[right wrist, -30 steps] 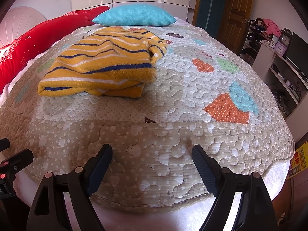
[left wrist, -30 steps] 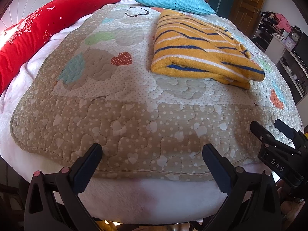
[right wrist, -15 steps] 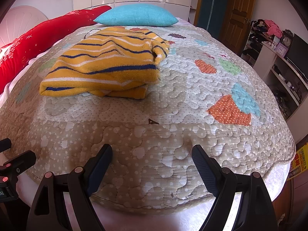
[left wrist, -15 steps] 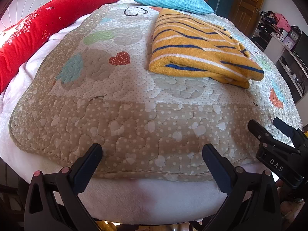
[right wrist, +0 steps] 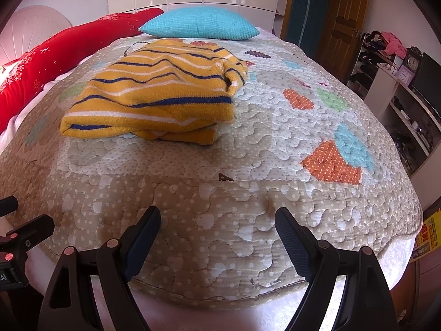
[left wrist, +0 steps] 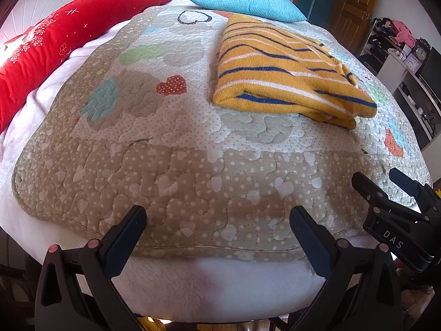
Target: Fold small clothes
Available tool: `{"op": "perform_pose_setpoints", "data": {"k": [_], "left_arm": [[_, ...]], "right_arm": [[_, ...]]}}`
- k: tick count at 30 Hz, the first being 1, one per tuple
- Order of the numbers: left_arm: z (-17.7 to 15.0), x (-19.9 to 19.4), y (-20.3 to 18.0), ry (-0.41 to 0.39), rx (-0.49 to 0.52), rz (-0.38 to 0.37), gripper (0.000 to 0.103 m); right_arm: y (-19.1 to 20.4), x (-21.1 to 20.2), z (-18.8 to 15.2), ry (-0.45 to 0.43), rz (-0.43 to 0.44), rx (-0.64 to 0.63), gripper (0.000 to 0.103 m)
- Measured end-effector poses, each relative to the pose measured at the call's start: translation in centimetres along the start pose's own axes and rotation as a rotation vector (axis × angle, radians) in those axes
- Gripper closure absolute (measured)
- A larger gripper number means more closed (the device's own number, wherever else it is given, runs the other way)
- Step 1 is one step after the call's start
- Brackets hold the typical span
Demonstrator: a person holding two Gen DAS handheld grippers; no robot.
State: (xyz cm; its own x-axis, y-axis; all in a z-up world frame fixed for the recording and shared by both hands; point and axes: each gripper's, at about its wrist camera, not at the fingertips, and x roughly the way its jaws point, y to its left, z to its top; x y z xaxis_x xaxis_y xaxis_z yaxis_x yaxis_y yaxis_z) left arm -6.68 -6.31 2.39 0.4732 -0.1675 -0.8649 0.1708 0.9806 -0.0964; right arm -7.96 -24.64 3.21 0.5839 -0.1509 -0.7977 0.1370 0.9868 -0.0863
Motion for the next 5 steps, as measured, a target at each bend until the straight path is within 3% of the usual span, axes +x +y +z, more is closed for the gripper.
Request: {"op": "perform_pose_setpoints", "data": {"k": [5], "left_arm": [[0.81,-0.62,0.17,-0.042,0.004,0.001,0.0]], "right_arm": [[0.6,0.03,1.01,-0.011,0.01,-0.016,0.015]]}}
